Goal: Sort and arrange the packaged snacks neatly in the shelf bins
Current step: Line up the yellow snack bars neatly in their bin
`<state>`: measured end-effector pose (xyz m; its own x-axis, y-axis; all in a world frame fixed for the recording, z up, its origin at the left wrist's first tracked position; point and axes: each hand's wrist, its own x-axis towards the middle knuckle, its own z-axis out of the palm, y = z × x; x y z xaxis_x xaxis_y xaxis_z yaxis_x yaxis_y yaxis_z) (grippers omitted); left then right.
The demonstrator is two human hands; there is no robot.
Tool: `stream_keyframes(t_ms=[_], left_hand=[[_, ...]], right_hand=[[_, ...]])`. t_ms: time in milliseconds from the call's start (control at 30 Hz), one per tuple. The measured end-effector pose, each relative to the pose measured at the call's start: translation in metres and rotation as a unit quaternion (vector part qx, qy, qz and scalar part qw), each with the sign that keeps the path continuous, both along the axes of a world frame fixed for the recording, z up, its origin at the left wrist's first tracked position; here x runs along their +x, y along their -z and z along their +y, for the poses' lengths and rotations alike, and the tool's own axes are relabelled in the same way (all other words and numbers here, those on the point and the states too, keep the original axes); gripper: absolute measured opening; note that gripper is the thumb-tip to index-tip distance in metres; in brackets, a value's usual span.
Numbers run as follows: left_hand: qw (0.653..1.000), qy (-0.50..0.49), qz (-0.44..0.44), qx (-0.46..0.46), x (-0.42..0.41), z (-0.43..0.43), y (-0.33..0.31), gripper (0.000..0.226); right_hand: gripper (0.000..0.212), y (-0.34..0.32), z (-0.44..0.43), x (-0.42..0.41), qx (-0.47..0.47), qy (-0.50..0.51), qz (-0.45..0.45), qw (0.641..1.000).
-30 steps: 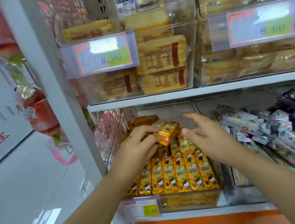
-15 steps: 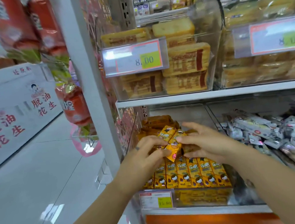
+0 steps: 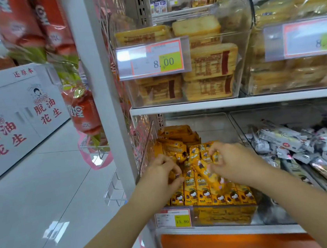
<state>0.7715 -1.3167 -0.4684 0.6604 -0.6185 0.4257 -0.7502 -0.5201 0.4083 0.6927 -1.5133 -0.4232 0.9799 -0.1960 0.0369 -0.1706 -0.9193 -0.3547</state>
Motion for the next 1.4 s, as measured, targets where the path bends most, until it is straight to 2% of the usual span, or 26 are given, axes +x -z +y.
stream_keyframes(t_ms=[67,133,233,367,567,800,900,1000,1133,1233,1400], left_hand=[[0.999,-0.011,0.044,-0.013,0.002,-0.002,-0.002,0.010],[0.997,-0.027,0.063,-0.023,0.004,-0.006,-0.005,0.010],[0.995,-0.042,0.071,-0.047,0.010,-0.014,-0.007,0.011],[0.995,-0.039,0.081,-0.040,0.021,-0.031,-0.008,0.010],[0.984,-0.032,0.168,0.039,0.044,-0.054,0.005,0.012],[0.956,0.019,0.231,0.180,0.063,-0.066,0.005,0.036],[0.952,0.023,0.226,0.203,0.064,-0.068,-0.001,0.036],[0.955,0.027,0.251,0.154,0.060,-0.062,-0.004,0.037],[0.966,-0.011,0.259,-0.019,0.043,-0.040,-0.014,0.034],[0.960,-0.021,0.249,-0.123,0.025,-0.021,-0.020,0.030],[0.952,-0.030,0.241,-0.188,-0.010,0.007,-0.017,0.034]], right_hand=[[0.046,-0.001,0.002,-0.002,-0.036,-0.030,0.016,0.999],[0.053,0.000,0.003,-0.004,-0.053,-0.054,0.037,0.996],[0.047,0.005,0.004,-0.002,-0.026,-0.070,0.026,0.997],[0.042,-0.002,-0.008,0.001,-0.011,-0.025,-0.037,0.999],[0.034,-0.002,-0.020,0.002,-0.024,-0.024,-0.040,0.999],[0.014,0.002,-0.022,0.006,-0.056,-0.040,-0.055,0.996],[0.011,0.003,-0.021,0.005,-0.070,-0.075,-0.037,0.994],[0.014,-0.002,-0.021,0.003,-0.066,-0.102,-0.005,0.993],[0.016,-0.006,-0.016,0.015,-0.049,-0.094,-0.010,0.994],[0.018,0.003,-0.007,0.041,0.032,-0.081,-0.028,0.996],[0.045,0.023,0.015,0.097,0.109,-0.114,-0.015,0.987]])
